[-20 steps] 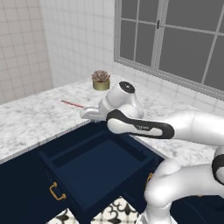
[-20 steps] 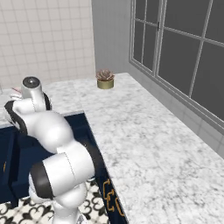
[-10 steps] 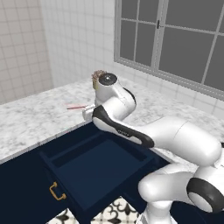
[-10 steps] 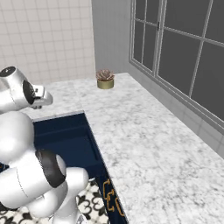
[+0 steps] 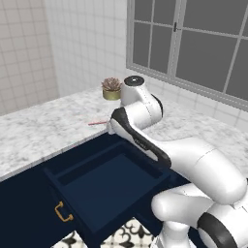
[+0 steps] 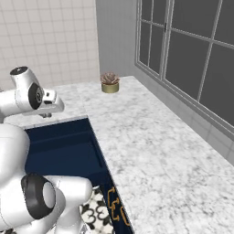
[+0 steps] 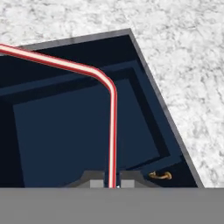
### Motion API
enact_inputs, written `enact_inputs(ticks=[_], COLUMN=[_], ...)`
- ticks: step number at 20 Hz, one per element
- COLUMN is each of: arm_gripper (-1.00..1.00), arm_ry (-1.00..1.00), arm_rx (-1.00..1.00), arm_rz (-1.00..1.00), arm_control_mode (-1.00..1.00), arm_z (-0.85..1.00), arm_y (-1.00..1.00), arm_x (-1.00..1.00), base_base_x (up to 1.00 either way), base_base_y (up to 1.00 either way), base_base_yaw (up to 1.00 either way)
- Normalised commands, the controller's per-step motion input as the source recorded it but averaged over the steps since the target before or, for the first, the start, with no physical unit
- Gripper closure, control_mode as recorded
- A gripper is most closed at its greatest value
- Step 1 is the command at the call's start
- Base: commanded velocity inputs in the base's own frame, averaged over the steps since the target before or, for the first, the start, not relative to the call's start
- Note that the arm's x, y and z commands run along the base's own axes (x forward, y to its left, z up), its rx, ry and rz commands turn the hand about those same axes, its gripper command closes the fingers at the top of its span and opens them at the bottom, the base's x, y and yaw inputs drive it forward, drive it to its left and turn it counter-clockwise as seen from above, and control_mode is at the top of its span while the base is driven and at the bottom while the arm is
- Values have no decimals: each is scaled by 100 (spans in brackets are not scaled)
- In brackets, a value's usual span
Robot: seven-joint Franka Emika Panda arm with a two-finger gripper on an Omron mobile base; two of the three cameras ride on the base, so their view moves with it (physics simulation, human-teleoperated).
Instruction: Take a straw from the drawer in front and place it inside the glass cup on the dining counter.
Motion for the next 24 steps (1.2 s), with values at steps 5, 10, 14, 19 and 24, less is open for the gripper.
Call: enact_inputs(ticks=[5,10,14,19,24], arm_gripper=[100,100,100,100,100], arm_ry=[18,0,0,0,0], arm_rx=[5,0,0,0,0], arm_rz=[-1,0,0,0,0], arm_control_mode=[-100,100,100,100,100], arm_z=[-14,0,0,0,0], arm_y=[-31,0,0,0,0], arm_x=[-25,0,0,0,0], base_base_x=[0,-100,-100,-51,-5], base_base_y=[0,-12,17,96,100], base_base_yaw=[0,-5,-6,5,4])
